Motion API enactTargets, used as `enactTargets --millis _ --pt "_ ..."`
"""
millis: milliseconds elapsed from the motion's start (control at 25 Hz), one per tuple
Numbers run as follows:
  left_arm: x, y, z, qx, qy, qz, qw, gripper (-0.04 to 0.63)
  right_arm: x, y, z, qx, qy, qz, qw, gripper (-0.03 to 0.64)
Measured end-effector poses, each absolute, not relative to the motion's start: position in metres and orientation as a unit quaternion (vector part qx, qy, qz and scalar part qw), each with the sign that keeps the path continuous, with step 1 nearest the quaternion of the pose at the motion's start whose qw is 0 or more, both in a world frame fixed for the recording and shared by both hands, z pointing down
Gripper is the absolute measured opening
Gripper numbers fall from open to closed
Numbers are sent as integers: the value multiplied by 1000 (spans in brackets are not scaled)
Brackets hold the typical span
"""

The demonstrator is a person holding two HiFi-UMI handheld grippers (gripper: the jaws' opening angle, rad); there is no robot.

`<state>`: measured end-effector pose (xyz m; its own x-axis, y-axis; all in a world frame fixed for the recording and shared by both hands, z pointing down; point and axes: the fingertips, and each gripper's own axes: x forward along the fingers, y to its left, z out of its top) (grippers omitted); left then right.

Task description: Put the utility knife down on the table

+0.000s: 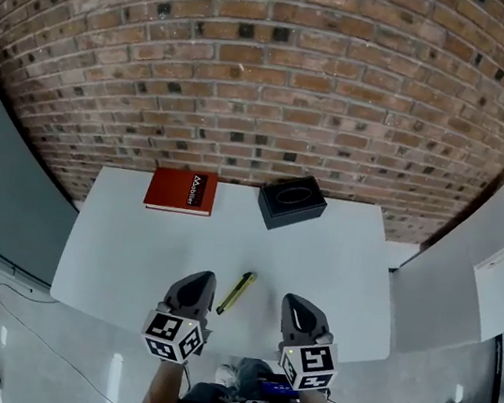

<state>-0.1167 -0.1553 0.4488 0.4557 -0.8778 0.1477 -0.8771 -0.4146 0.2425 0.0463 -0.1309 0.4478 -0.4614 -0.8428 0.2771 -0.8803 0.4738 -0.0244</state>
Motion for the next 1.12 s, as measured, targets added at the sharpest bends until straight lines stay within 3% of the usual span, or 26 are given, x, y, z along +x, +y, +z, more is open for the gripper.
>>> enactTargets --millis 1120 --pt "-109 -138 450 851 -506 21 136 14 49 -113 451 507 -849 93 115 0"
